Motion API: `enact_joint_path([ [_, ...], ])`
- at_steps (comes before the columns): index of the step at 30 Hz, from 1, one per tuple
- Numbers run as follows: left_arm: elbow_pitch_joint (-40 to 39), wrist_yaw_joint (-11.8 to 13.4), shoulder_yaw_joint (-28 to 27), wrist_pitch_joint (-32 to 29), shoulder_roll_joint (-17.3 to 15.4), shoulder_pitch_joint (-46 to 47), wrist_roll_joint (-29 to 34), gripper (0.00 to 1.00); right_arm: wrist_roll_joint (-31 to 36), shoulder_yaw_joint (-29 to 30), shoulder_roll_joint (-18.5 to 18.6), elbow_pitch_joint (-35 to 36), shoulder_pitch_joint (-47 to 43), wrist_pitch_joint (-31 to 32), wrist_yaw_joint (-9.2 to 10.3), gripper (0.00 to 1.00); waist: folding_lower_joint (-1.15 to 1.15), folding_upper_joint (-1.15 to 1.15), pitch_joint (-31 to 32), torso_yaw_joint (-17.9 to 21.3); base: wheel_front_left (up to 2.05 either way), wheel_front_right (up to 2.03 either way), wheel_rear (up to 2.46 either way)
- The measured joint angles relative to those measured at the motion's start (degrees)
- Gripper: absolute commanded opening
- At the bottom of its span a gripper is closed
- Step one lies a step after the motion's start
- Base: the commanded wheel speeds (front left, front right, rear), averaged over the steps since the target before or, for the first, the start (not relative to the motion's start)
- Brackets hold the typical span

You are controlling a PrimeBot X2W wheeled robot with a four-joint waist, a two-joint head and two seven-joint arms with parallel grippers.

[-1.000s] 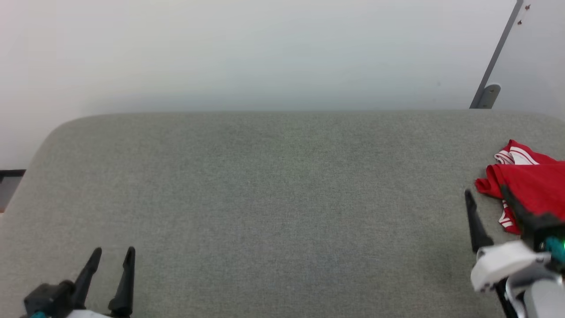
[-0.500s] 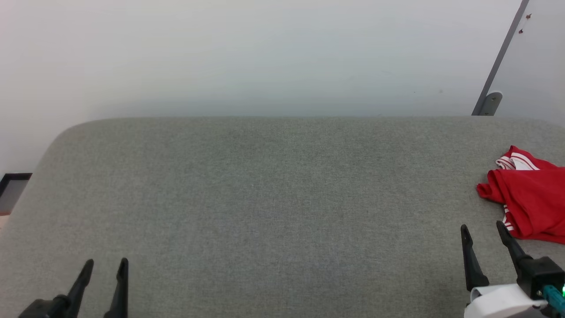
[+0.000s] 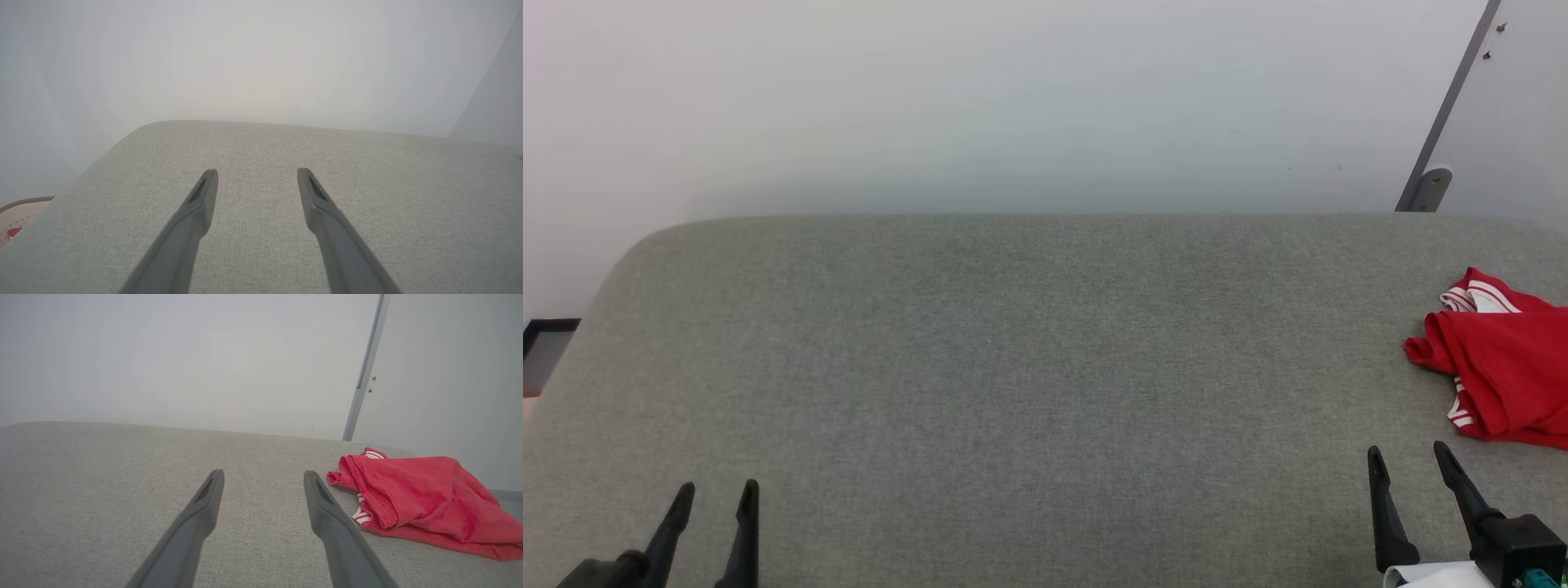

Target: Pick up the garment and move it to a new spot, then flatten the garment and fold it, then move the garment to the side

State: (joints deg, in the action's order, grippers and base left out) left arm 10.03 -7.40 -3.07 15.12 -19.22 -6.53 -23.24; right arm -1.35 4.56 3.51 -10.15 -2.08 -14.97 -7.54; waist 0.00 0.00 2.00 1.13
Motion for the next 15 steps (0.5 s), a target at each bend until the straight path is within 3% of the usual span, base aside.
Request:
enact_joint_path([
  [15,0.0,0.0,0.25,0.0,0.7,-0.53,-1.52,1.0,-0.1,-0.56,-0.37,1.16,-0.27,-0.01,0.0,1.0,0.0,0.0,-0.07,-0.02,0.0,0.0,0.0],
])
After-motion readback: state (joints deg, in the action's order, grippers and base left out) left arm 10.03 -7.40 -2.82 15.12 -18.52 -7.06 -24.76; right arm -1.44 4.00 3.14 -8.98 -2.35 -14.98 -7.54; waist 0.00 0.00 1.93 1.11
